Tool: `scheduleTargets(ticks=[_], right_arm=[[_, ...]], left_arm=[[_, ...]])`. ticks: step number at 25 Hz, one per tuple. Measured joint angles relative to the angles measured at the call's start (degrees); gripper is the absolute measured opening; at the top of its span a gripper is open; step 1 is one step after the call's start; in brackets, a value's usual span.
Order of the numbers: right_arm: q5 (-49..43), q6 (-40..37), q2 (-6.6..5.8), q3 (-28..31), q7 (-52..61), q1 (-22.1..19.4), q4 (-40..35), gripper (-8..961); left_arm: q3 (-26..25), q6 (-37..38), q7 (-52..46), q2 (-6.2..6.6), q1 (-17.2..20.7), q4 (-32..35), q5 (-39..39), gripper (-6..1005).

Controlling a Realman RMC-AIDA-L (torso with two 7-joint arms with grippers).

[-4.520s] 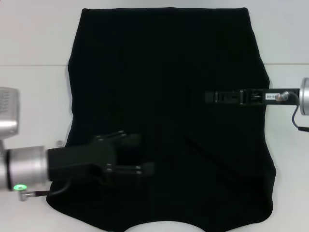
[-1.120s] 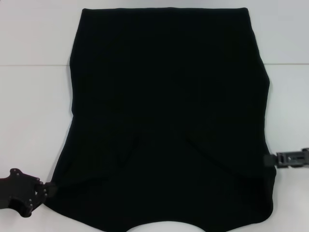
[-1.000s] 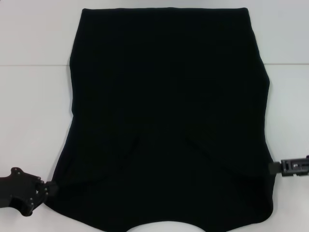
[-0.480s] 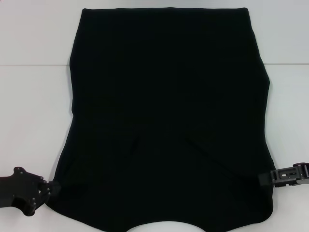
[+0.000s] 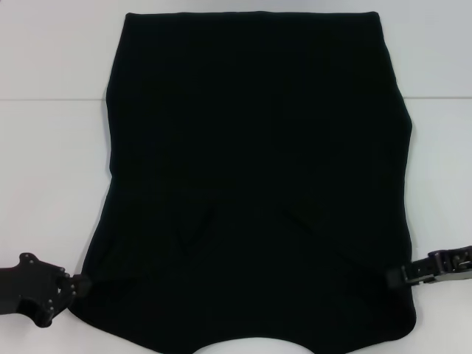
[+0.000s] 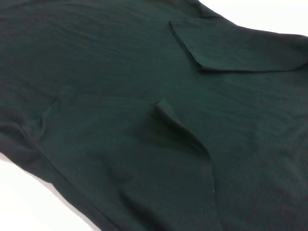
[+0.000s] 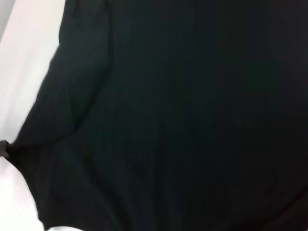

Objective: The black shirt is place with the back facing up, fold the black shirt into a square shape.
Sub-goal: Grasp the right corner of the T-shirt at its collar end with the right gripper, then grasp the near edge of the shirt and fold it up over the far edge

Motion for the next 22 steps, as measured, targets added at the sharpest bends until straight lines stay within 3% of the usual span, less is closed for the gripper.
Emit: scheduleTargets(ticks=[10,18,22], right_arm=[[-2.9,1.4,0.74,0.5,1.0,0.1,-0.5,216],[-2.7,-0.3,1.24,2.7,-1.3,-2.9,-3.7,31],[-2.8,-2.4,1.13,5.7,-4.7,-4.7,-3.9,31]], left_arm=[[-0.3,-0.2,0.2,0.11,0.0,0.0,0.0,22],[-0.3,0.5,-1.4,0.00,0.0,0.2,0.0,22],[-0.4,3.5,-3.1,0.00,0.2,1.1,-0.1,23]])
